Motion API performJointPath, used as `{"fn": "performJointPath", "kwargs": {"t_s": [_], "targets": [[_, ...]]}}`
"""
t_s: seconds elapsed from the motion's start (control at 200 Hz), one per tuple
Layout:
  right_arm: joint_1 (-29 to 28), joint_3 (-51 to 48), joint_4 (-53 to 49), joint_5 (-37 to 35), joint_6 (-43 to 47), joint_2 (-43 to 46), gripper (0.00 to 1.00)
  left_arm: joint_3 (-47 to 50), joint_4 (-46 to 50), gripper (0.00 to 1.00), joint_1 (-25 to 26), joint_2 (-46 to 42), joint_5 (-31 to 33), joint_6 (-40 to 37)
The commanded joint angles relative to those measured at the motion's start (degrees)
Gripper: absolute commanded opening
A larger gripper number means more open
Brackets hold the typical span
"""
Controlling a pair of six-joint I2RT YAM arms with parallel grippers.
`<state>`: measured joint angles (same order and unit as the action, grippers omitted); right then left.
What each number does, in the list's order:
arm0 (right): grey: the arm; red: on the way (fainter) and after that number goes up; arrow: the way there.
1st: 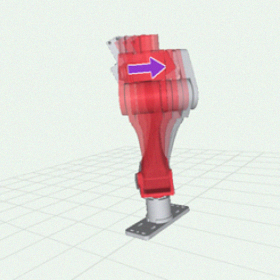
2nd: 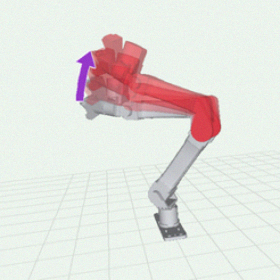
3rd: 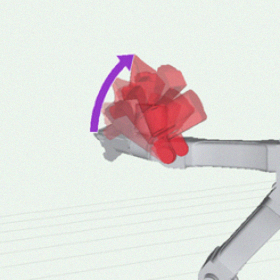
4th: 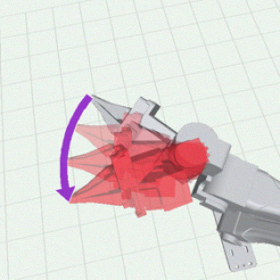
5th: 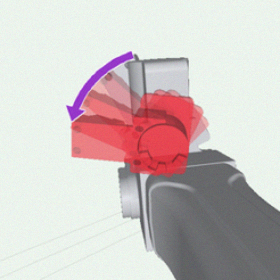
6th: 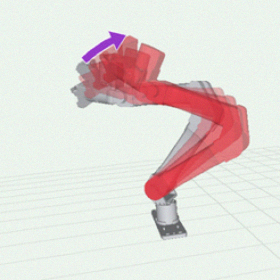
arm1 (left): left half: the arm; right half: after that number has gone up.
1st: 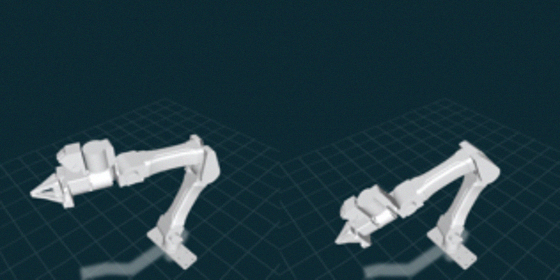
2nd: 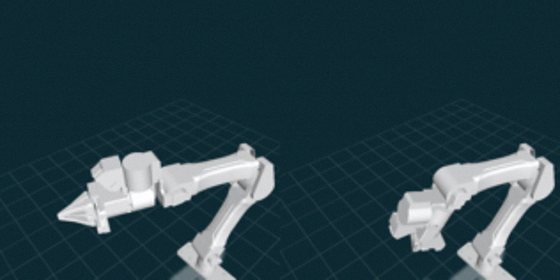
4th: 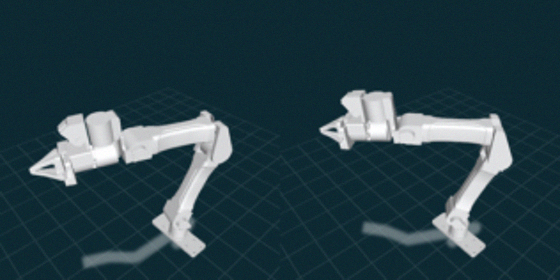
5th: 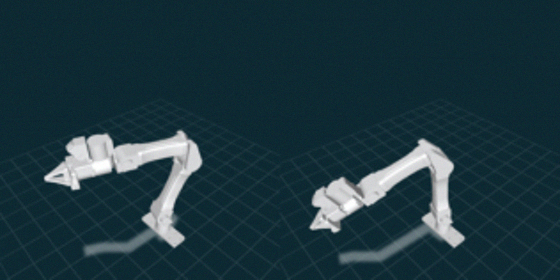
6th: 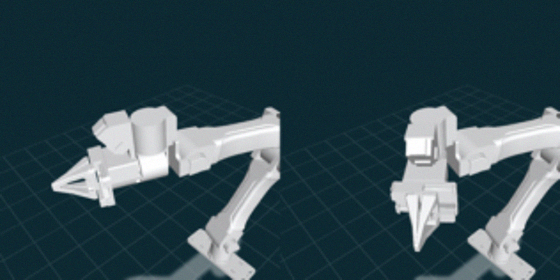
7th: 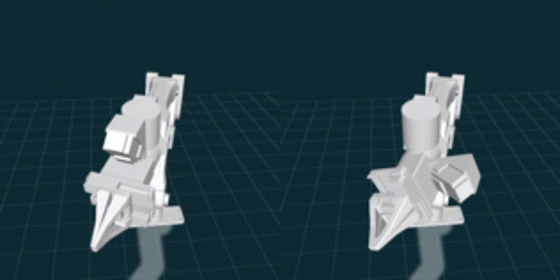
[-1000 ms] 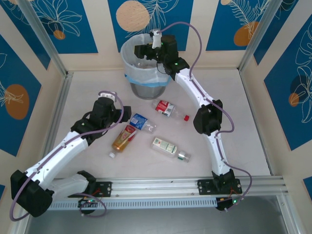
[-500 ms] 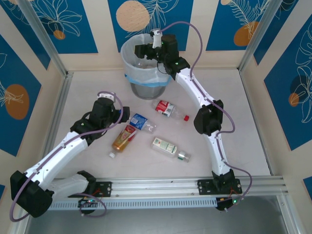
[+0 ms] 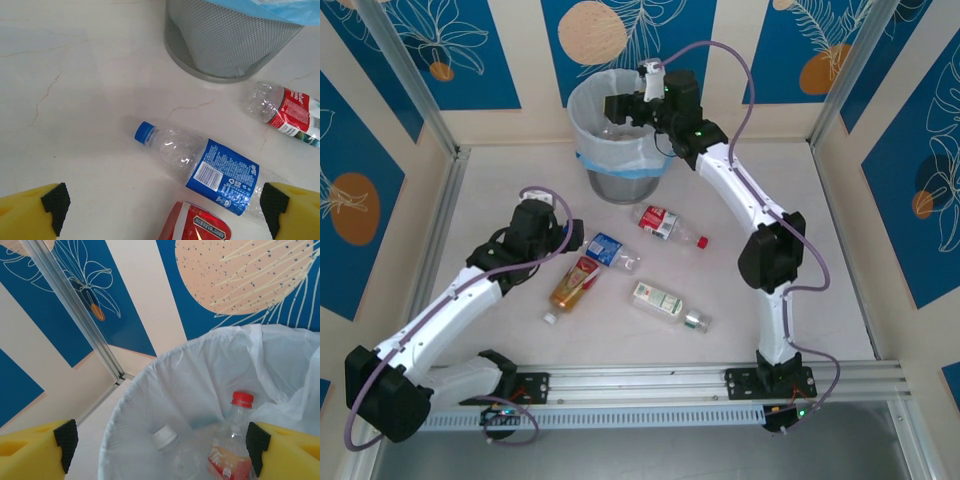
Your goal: Put the plastic bottles in the bin
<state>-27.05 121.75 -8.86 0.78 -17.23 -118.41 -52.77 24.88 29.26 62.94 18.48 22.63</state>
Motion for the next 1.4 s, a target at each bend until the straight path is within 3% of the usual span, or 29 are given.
{"fn": "performJointPath", "kwargs": {"t_s": [0.0, 0.405, 0.46, 0.55, 0.62, 0.875, 1.03, 1.18, 1.315, 1.395], "targets": [[-0.3, -6.4, 3.4, -1.1, 1.7, 6.6, 0.92, -0.6, -0.5, 0.99, -1.0, 1.3, -0.4, 1.1], [0.4, -36.8, 7.4, -7.1, 2.8, 27.9, 0.94, -1.6, 9.2, 0.99, -3.3, 4.1, 2.0, 4.0], [0.4, -39.7, 7.1, -8.2, 2.2, 29.6, 0.95, -1.2, 9.3, 0.99, -3.5, 4.6, -0.8, 5.1], [0.4, -43.9, 5.8, -9.9, 1.2, 32.2, 0.95, -0.5, 7.5, 0.99, -3.4, 5.7, -12.7, 2.8], [0.3, -46.8, 4.4, -11.4, 0.3, 34.5, 0.97, -1.6, 9.5, 0.99, -3.4, 7.0, -17.3, 1.8], [0.2, -58.2, -5.7, -15.3, -5.0, 43.4, 1.0, -3.2, 23.7, 0.99, -3.2, 9.9, -18.0, 3.2], [0.1, -65.4, -9.0, -14.7, -8.3, 47.9, 0.99, -2.7, 23.5, 0.99, -3.0, 7.0, -19.4, 1.0], [0.1, -69.2, -12.8, -14.2, -10.1, 50.8, 1.0, -5.4, 27.4, 0.99, -3.0, 10.1, -25.4, 0.4], [0.0, -70.0, -14.6, -15.3, -10.4, 52.1, 0.99, -6.2, 30.8, 0.99, -2.9, 11.7, -24.2, -1.9], [0.0, -71.1, -13.5, -15.4, -11.7, 52.3, 1.0, -4.7, 27.2, 0.99, -2.5, 11.3, -29.3, -2.9]]}}
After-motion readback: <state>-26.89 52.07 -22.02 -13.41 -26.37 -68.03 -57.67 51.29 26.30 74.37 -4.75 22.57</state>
